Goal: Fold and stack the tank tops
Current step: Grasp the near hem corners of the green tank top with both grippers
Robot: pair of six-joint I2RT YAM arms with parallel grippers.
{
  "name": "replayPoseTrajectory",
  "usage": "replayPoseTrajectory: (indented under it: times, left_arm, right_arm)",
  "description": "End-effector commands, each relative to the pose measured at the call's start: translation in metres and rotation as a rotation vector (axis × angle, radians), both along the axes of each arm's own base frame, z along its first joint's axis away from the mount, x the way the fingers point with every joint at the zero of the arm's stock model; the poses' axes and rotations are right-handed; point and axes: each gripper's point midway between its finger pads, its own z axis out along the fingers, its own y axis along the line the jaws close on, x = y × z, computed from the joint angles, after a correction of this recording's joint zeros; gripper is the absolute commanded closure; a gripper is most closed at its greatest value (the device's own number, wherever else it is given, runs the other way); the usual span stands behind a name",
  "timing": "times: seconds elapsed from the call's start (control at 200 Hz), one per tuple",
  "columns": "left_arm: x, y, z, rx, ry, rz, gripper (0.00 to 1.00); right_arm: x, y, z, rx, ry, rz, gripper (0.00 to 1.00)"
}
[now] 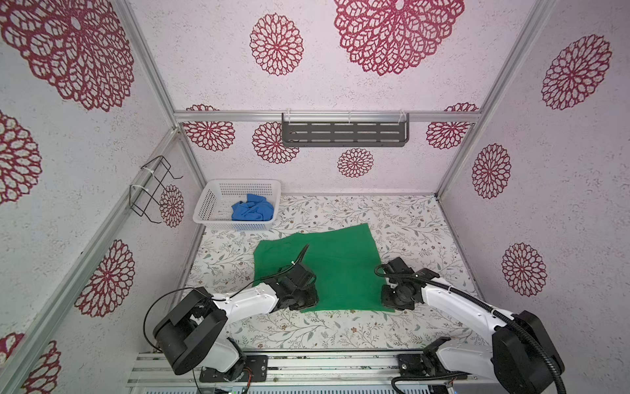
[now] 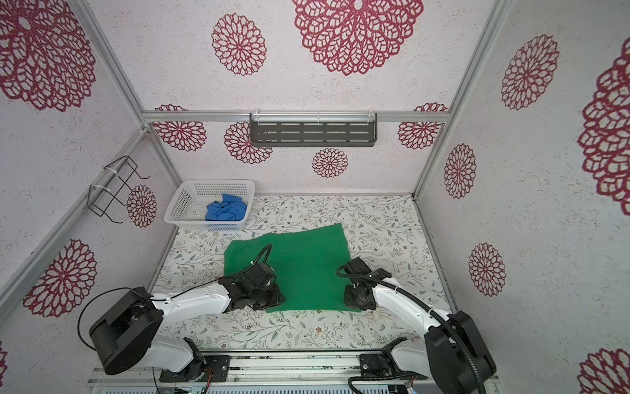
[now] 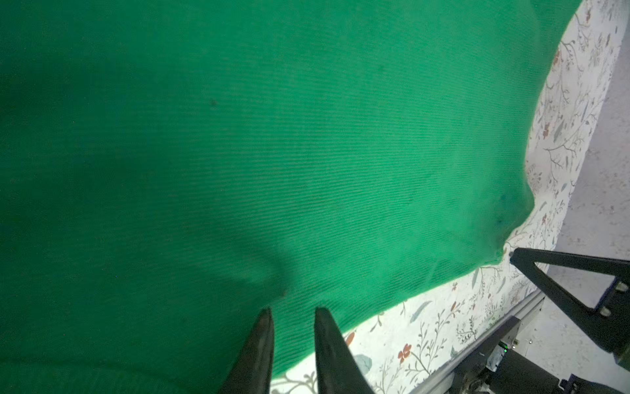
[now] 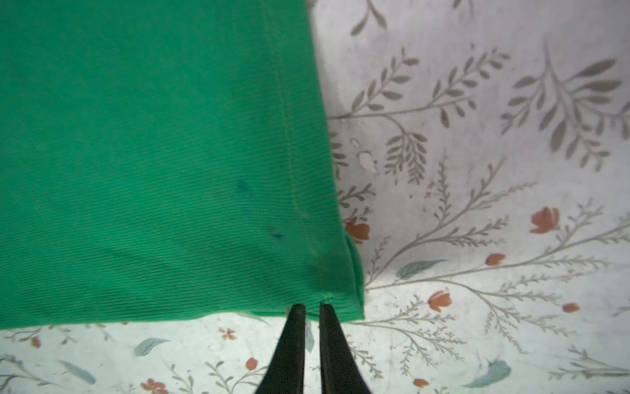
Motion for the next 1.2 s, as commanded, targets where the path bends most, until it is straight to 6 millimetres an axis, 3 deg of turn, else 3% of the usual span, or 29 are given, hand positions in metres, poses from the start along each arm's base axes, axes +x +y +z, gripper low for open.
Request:
replayPoseTrajectory:
  times: [0.0, 0.125, 0.265, 0.46, 0.58, 0.691, 0.846, 1.196]
  left_arm:
    - [-0.017, 0.007, -0.004, 0.02, 0.048, 0.018, 0.75]
    - [-0.038, 0.032, -0.013, 0.103, 0.095, -0.008, 0.75]
    - [-0.038, 0.052, -0.008, 0.168, 0.085, -0.025, 0.75]
    - [-0.02, 0.048, 0.04, 0.174, 0.001, -0.067, 0.69]
    - [-0.024, 0.051, 0.056, 0.161, -0.006, -0.066, 0.64]
    - [-0.038, 0.058, 0.054, 0.152, 0.042, -0.054, 0.62]
    - [-0.058, 0.068, 0.04, 0.12, 0.109, -0.003, 0.62]
    - [-0.052, 0.063, 0.026, 0.078, 0.118, 0.052, 0.62]
  right_arm:
    - [-0.011, -0.017, -0.01, -0.076, 0.026, -0.047, 0.88]
    - [-0.026, -0.027, -0.016, -0.099, 0.058, -0.086, 0.88]
    - [-0.021, -0.026, -0.005, -0.093, 0.038, -0.101, 0.88]
    - [-0.006, -0.014, 0.02, -0.021, -0.021, -0.096, 0.81]
    - [-0.002, 0.003, 0.023, 0.072, -0.02, -0.074, 0.75]
    - [-0.009, 0.017, 0.018, 0.148, 0.022, -0.062, 0.7]
    - [-0.021, 0.008, 0.008, 0.116, 0.054, -0.073, 0.66]
    - [-0.018, 0.012, -0.003, 0.116, 0.063, -0.055, 0.65]
